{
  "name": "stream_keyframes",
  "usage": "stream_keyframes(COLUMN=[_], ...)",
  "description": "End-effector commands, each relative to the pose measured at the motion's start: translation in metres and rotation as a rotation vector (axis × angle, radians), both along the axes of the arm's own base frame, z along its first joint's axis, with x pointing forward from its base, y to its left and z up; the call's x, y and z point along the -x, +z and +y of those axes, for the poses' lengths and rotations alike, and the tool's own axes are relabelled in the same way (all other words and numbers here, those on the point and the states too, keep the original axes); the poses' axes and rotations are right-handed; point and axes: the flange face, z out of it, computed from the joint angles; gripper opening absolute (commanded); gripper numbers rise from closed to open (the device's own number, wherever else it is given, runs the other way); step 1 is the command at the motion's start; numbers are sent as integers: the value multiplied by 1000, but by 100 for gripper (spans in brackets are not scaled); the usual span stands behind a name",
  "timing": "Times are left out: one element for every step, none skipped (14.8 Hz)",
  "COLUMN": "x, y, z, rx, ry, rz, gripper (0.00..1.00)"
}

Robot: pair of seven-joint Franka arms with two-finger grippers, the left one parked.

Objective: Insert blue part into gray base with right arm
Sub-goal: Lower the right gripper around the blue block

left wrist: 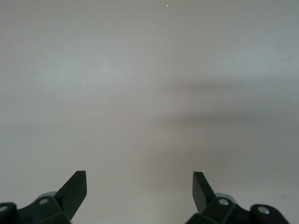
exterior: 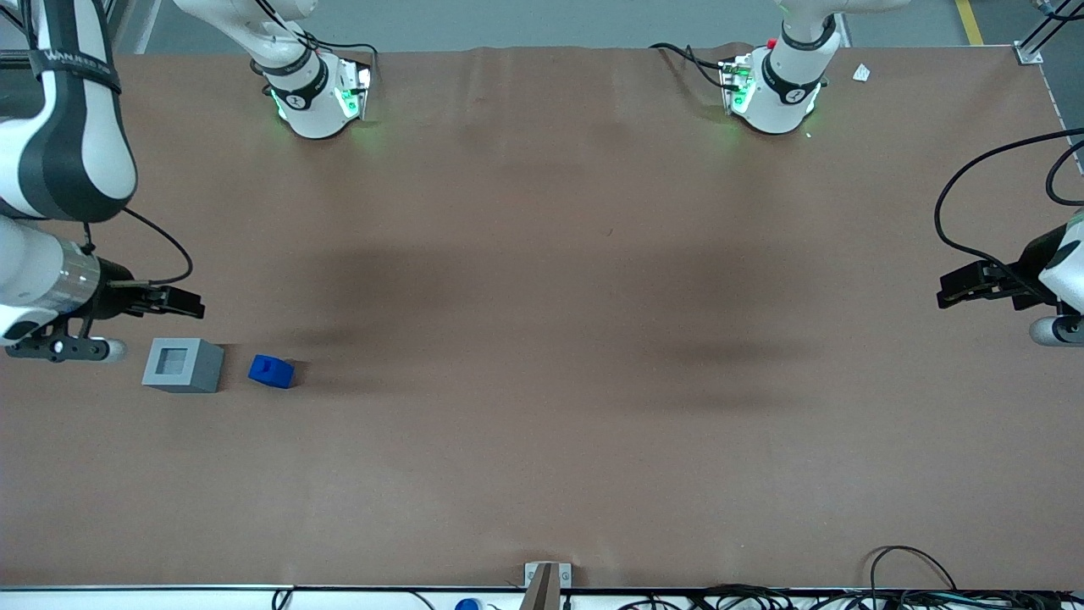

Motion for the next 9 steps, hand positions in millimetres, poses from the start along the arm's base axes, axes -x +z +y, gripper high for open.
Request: stream_keyframes(x=[5, 4, 1, -2, -6, -8, -10, -11, -11], y=[-19, -23, -32, -38, -44, -49, -55, -57, -58], z=[2, 2, 3, 3, 10, 20, 23, 23, 23], rx=[-6, -7, -5, -4, -3, -2, 0, 0, 0], ry=[-9, -11, -9, -17, -17, -14, -22, -23, -23], rz=[-24, -33, -30, -33, -39, -46, -44, -49, -49], gripper=[100, 100, 100, 100, 100, 100, 100, 100, 100])
